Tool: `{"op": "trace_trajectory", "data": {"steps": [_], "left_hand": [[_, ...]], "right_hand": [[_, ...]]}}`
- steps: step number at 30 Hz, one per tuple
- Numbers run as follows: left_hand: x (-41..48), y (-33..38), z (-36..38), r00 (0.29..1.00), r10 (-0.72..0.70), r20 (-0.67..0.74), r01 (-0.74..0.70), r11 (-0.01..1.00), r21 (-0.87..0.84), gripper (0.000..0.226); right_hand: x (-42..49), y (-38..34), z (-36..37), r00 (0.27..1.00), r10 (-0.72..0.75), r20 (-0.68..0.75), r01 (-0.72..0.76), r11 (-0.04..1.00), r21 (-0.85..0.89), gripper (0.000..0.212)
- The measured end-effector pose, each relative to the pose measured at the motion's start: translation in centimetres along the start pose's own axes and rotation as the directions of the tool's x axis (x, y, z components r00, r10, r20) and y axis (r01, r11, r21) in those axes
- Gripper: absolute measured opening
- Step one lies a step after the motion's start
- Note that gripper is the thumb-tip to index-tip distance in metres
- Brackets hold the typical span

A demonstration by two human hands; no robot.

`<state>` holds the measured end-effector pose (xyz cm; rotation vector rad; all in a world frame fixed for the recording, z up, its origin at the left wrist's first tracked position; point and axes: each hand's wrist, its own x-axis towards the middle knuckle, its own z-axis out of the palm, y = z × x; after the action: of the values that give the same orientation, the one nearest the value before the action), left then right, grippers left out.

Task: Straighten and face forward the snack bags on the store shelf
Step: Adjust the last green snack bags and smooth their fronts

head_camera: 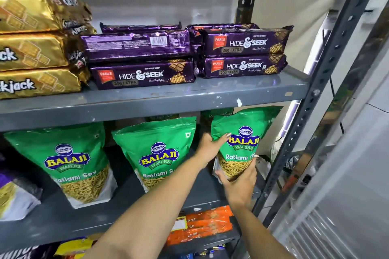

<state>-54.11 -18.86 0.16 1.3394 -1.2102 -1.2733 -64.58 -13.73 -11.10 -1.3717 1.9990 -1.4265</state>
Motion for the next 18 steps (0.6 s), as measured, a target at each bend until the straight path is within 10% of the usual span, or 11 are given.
{"op": "trace_trajectory", "data": {"steps": [5,8,10,13,18], "left_hand": [[-6.6,-1.2,-1.1,0.961,0.199,-0.193,-0.194,0.98,0.042,0.051],[-12.7,-5.5,-5.0,0.643,0.529,-0.553,-0.427,0.848,0.314,0.033],[-14.5,-8.8,-8.7,0.531,0.491,-0.691,-0.305,0.871,0.384,0.052],[-13.4,-12.1,-13.6,0.719,0.21,-0.663,0.019,0.947,0.321,0.103],[-9.8,-12.9,-16.6,0.973,0.127,-0.194,-0.085,0.974,0.21,0.111]], "right_hand": [[-2.3,1.1,0.2,0.996,0.057,0.062,-0.061,0.996,0.069,0.126],[-6.2,1.4,0.6,0.998,-0.07,-0.005,0.07,0.997,0.039,0.083],[-8.2,0.2,1.8,0.978,-0.143,0.154,0.132,0.988,0.082,0.066],[-8.3,-2.7,3.8,0.861,-0.145,0.488,0.02,0.967,0.253,0.085],[-6.8,-6.0,5.7,0.656,-0.137,0.742,-0.069,0.968,0.239,0.089]]}}
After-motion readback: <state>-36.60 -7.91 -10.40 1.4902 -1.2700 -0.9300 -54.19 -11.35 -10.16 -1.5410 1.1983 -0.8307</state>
